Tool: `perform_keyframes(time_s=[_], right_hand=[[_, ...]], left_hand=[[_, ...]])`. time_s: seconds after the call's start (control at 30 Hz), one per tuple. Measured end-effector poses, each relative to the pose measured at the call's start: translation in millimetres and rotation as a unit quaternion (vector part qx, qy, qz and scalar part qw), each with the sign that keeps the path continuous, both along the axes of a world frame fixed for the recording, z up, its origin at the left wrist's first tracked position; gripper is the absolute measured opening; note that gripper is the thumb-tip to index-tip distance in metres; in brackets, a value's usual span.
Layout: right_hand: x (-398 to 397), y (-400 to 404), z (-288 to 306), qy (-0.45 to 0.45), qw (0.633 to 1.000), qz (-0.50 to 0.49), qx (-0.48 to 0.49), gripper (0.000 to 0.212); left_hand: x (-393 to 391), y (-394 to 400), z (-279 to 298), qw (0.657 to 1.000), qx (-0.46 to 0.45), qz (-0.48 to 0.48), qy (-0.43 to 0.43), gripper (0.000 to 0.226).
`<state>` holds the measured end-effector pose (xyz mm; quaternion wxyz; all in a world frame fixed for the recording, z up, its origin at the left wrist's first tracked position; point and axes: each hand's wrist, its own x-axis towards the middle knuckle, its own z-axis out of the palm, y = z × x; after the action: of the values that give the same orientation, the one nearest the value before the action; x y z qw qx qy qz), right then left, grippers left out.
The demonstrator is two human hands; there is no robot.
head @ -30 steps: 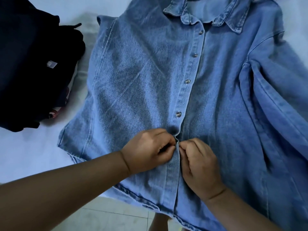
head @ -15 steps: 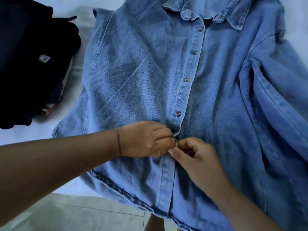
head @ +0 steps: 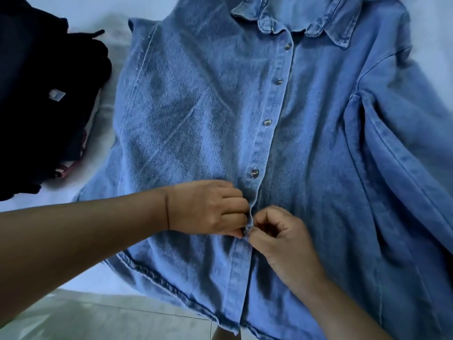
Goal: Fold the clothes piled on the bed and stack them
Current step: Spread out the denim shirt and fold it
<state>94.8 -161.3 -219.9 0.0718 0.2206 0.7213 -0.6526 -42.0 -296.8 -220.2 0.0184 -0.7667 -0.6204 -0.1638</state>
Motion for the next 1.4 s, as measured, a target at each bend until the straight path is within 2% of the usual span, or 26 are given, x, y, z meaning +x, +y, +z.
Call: perform_keyframes(time_s=[0.13, 0.23, 0.33, 0.53, 0.63, 0.67, 0.77, 0.87, 0.93, 0.97, 1.07, 1.13, 1.2, 1.27, 1.37, 1.4], right_hand=[[-4, 9, 4, -0.039, 0.996, 0.028, -0.068, 0.026], [-9, 17, 3, -0.076, 0.990, 0.065, -0.100, 0.024], [-9, 20, -1, -0.099, 0.985, 0.078, -0.118, 0.022], [-3, 12, 5, -0.057, 0.994, 0.089, 0.008, 0.023], [11, 9, 9, -0.003, 0.988, 0.109, 0.109, 0.015], [18, 10, 9, 0.019, 0.980, 0.124, 0.157, 0.010], [48, 26, 5, 0.048, 0.936, 0.177, 0.299, 0.021], [77, 50, 14, 0.045, 0.903, 0.198, 0.379, 0.015], [88, 64, 26, 0.017, 0.884, 0.204, 0.420, 0.014], [91, 68, 31, 0.010, 0.875, 0.203, 0.440, 0.007], [94, 84, 50, 0.012, 0.877, 0.168, 0.451, 0.026], [92, 95, 65, 0.045, 0.880, 0.113, 0.459, 0.027], [92, 110, 84, 0.062, 0.874, 0.037, 0.481, 0.029], [96, 124, 95, 0.025, 0.851, -0.002, 0.524, 0.038], [103, 140, 97, -0.149, 0.835, -0.018, 0.529, 0.072], [106, 145, 97, -0.207, 0.833, -0.002, 0.513, 0.075]], left_hand=[[6, 1, 5, 1.000, -0.010, 0.015, -0.011, 0.027], [10, 2, 4, 1.000, 0.006, 0.028, -0.007, 0.016], [16, 0, 2, 0.999, -0.013, 0.047, -0.001, 0.015], [20, 9, 10, 0.993, -0.107, 0.054, 0.004, 0.019], [40, -4, 9, 0.984, -0.112, 0.140, 0.020, 0.022], [51, -11, 9, 0.977, -0.118, 0.176, 0.029, 0.029], [84, -29, 15, 0.949, -0.151, 0.276, 0.016, 0.048], [107, -28, 26, 0.913, -0.182, 0.366, -0.017, 0.055], [113, -14, 38, 0.891, -0.184, 0.409, -0.075, 0.054], [114, -6, 42, 0.879, -0.193, 0.425, -0.094, 0.051], [117, 27, 63, 0.841, -0.241, 0.469, -0.122, 0.031], [120, 48, 72, 0.804, -0.279, 0.497, -0.172, 0.035], [126, 67, 81, 0.782, -0.299, 0.503, -0.216, 0.039], [132, 87, 88, 0.775, -0.296, 0.500, -0.249, 0.040], [143, 109, 89, 0.767, -0.330, 0.470, -0.286, 0.042], [149, 114, 88, 0.769, -0.344, 0.456, -0.287, 0.042]])
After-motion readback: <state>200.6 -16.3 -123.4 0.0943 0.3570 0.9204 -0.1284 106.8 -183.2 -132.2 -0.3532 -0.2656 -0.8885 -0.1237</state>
